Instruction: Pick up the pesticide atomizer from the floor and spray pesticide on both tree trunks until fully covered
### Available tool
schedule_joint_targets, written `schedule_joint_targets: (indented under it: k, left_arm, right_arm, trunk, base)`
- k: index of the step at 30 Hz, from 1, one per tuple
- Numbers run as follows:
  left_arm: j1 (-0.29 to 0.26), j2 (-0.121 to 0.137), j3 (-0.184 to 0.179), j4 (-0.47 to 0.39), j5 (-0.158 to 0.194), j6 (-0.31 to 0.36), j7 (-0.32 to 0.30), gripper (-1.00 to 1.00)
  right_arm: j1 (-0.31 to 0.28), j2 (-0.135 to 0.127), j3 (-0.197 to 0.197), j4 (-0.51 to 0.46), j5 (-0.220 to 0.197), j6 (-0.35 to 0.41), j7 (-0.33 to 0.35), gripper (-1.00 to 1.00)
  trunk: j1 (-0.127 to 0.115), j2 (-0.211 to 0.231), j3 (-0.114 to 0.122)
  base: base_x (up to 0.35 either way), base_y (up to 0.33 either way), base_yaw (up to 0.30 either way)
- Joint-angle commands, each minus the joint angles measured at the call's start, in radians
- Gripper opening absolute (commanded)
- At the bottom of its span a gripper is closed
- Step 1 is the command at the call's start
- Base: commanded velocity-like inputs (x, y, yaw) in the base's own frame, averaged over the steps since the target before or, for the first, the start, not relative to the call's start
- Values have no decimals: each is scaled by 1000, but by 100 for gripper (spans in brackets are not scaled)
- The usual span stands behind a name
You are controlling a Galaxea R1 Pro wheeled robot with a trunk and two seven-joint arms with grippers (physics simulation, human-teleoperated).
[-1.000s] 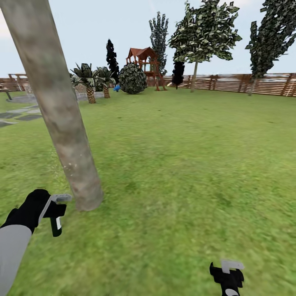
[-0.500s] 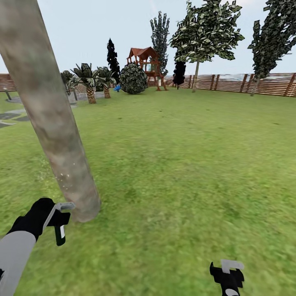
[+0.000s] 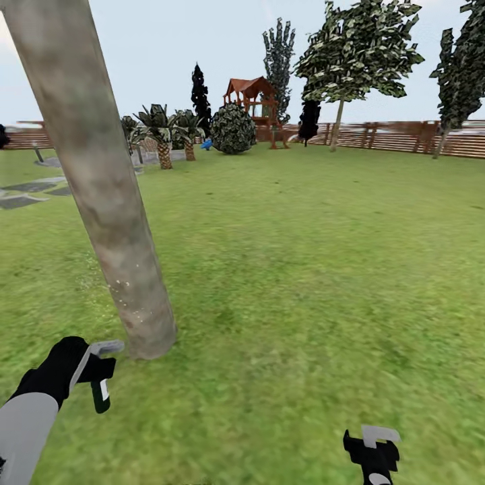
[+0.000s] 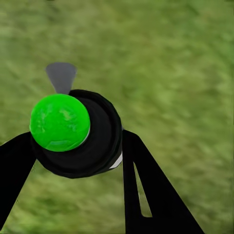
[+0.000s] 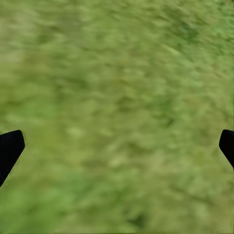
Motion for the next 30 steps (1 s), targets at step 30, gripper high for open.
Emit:
schedule_joint_targets:
  k: [30]
  left_arm:
    - [1,-1,17,-9,5,-19,64,-100]
  right_arm:
    - [0,0,0,0,1,0,1,100]
  trunk:
    - [0,0,0]
  base:
    - [31,-48,31]
